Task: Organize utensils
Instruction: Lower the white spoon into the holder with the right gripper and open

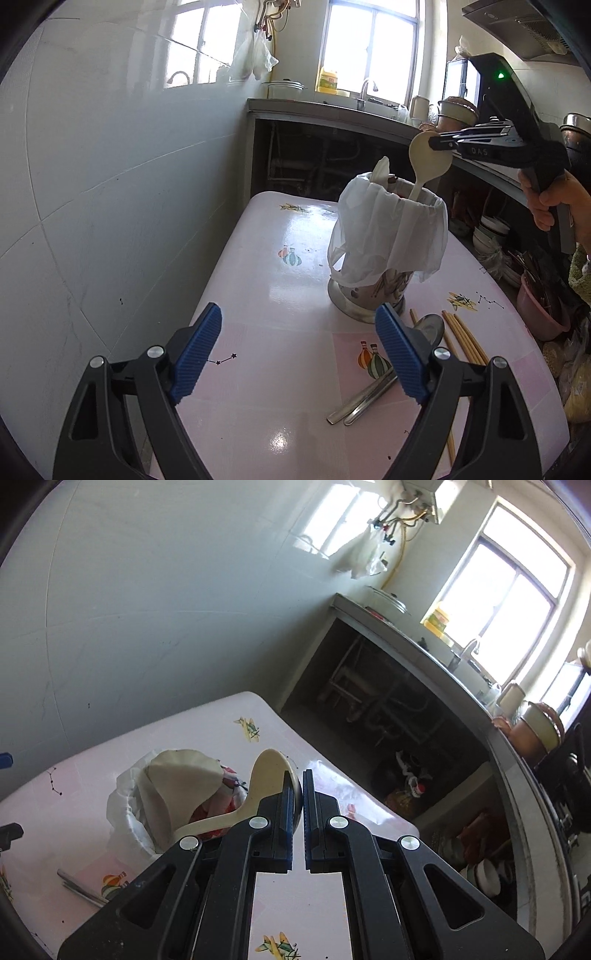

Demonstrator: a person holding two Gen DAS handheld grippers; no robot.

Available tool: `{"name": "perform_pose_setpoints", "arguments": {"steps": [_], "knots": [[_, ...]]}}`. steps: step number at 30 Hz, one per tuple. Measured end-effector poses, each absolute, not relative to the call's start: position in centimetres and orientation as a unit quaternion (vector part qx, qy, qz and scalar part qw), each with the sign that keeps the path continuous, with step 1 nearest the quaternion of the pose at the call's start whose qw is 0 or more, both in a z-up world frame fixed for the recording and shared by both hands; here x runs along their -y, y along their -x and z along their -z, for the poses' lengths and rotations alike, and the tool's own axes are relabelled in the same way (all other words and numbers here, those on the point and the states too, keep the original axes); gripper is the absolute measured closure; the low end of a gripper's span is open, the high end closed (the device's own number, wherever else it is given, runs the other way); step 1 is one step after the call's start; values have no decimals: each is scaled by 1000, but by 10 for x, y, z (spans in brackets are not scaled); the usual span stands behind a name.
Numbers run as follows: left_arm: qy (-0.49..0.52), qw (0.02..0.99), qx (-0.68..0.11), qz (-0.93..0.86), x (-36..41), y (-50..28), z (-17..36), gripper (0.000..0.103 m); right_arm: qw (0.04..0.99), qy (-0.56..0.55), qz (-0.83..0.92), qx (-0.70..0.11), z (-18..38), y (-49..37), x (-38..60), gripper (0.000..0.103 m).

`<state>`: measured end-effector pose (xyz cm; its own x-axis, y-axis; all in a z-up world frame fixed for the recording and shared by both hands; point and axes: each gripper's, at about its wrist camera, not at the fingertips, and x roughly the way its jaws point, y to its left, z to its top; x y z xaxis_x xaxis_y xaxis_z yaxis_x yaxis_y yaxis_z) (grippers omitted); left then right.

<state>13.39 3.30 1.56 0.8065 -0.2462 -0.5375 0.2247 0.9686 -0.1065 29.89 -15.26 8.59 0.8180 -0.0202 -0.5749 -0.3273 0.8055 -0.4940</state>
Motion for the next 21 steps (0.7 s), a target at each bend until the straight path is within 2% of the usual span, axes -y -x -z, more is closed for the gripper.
{"name": "perform_pose_setpoints", "arguments": {"steps": [8,11,12,13,15,21], "knots": [[21,950,-290,112,-42,-131,-11,20,875,344,-105,-325,-50,-308,130,100],[22,951,-288,110,-44,-131,-12,20,874,337,-114,-332,-51,-308,132,92],[23,951,-288,110,-44,-130,-13,19,876,329,-117,-332,-54,-308,133,84],[23,951,-287,110,-44,-130,-13,19,879,324,-118,-330,-57,-306,134,71],[22,951,-287,110,-44,-129,-13,19,883,316,-122,-324,-65,-304,136,62],[20,952,-286,112,-39,-127,-15,19,903,265,-123,-314,-89,-294,153,57]]}}
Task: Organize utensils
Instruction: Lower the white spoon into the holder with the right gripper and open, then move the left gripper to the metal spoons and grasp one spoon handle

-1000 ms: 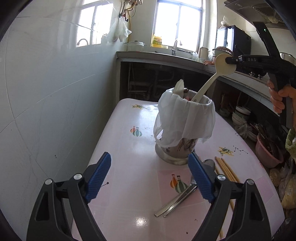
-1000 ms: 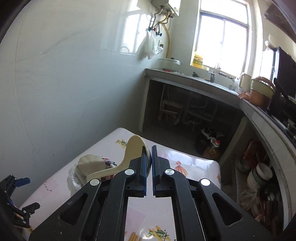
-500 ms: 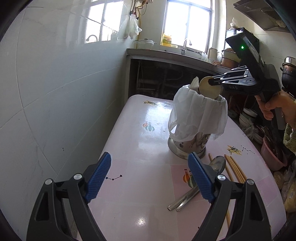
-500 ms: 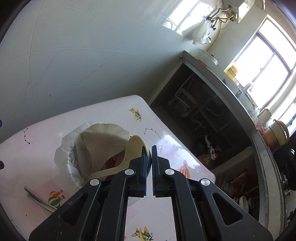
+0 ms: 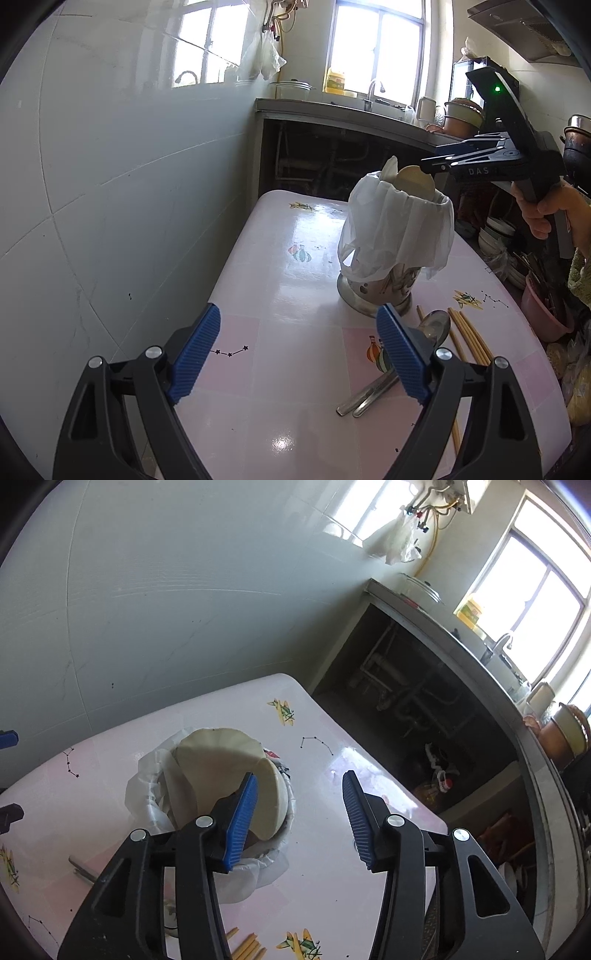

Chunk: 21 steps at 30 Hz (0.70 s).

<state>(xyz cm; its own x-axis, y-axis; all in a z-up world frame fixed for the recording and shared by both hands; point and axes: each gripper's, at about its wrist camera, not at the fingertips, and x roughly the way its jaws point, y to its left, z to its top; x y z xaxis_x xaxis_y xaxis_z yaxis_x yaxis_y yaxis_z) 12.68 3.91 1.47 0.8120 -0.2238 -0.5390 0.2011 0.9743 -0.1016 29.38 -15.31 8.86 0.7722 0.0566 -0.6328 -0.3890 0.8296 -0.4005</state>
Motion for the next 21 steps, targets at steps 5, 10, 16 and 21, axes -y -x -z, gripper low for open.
{"name": "perform_pose_setpoints", "arguments": {"steps": [5,10,16,21], "knots": [[11,953,-280,113,-36,-123,-16,19,938,107,-145,-296,-122,-269,201,57],[13,950,-288,122,-33,-125,-12,19,939,-50,-158,-300,-115,-223,246,57],[8,937,-307,168,-17,-130,-2,19,898,-159,-165,-375,-43,-179,253,58],[-20,914,-335,229,11,-134,11,19,859,-238,-151,-427,18,-157,257,66]]}}
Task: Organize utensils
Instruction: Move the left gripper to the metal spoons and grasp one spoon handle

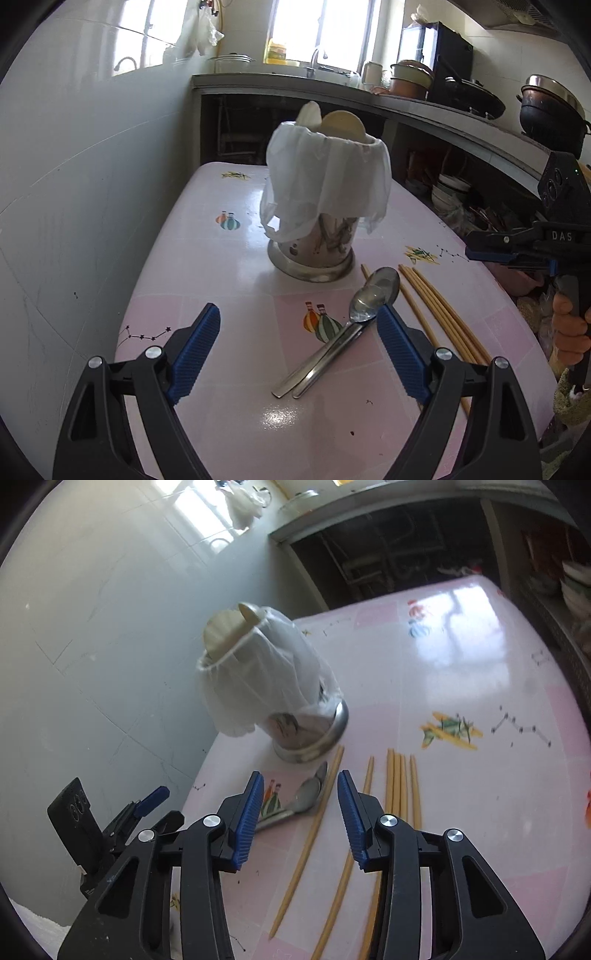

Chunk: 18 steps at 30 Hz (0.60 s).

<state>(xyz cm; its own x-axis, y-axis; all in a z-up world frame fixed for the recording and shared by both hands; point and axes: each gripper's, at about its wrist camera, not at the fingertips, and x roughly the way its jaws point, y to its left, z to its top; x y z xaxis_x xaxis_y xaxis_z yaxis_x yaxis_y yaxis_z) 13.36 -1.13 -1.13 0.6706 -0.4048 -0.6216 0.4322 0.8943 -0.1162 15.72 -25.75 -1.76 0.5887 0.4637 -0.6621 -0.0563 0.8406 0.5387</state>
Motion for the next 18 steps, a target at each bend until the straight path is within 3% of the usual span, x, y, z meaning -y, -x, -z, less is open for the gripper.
{"name": "perform_pose_setpoints", "arguments": {"steps": [5,12,18], "knots": [[-82,893,-343,280,47,-141,18,28,841,-265,-141,-451,39,-154,264,73],[-138,872,-376,280,67,-155,37,58,843,-270,-150,-442,37,-159,271,74],[-153,844,-419,298,74,-173,52,69,835,-283,-156,-445,46,-161,276,74]]}}
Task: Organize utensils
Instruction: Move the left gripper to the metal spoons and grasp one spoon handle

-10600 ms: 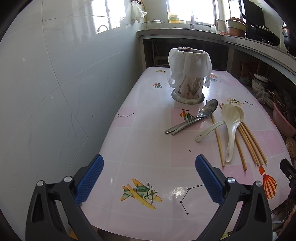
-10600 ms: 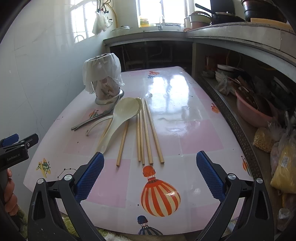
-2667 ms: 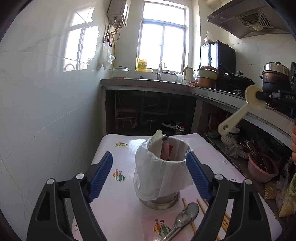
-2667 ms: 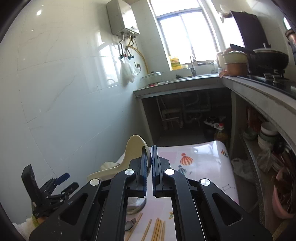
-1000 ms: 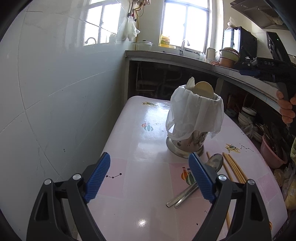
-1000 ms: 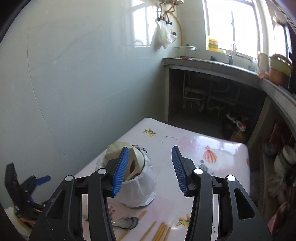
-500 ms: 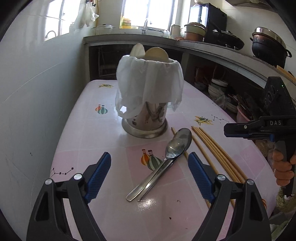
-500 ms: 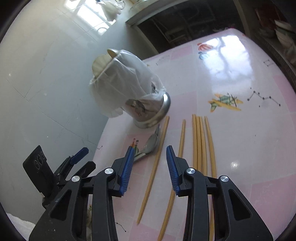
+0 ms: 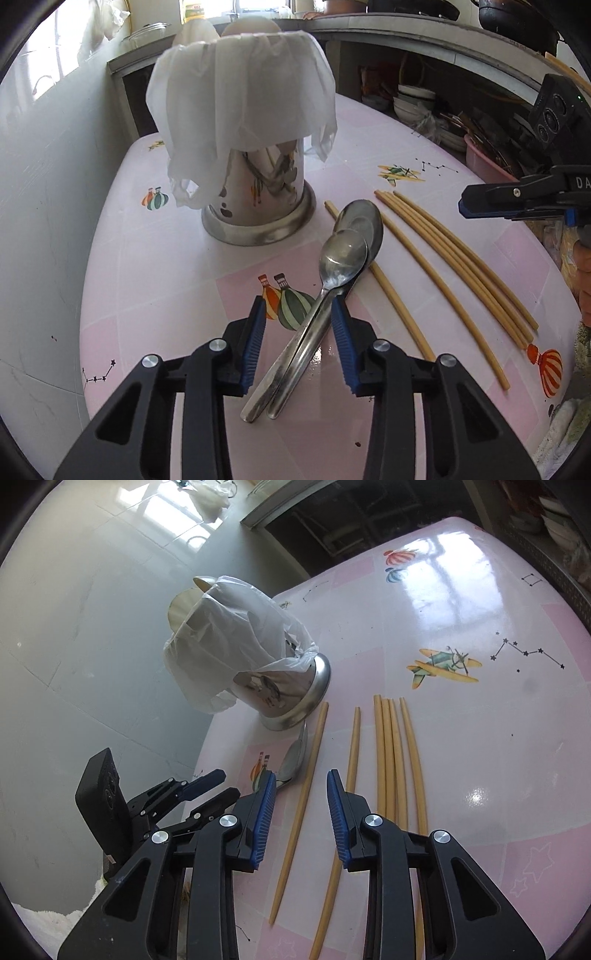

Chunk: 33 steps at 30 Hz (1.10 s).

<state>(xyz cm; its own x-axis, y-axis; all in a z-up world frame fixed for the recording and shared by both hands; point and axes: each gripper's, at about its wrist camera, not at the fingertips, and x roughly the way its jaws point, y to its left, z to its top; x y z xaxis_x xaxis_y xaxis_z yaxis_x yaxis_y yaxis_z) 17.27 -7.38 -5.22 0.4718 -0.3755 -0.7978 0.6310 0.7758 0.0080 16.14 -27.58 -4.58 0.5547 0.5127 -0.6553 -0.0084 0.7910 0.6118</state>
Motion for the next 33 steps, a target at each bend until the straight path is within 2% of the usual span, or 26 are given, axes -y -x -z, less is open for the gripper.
{"name": "perform_pose_setpoints", "arguments": {"steps": [4,9,14,17,33], "knots": [[-157,832,-436,306,76,-177,59,74,835,-287,-152,-444,49,-163,280,74],[-150,822,-458,302,81,-176,69,87,834,-292,-147,-444,52,-162,287,74],[-131,822,-470,293,80,-178,69,92,834,-293,-148,-443,53,-163,287,74],[-121,821,-481,283,78,-179,69,102,834,-293,-149,-443,52,-163,285,74],[19,811,-532,242,47,-140,67,103,837,-283,-150,-444,49,-163,276,74]]}}
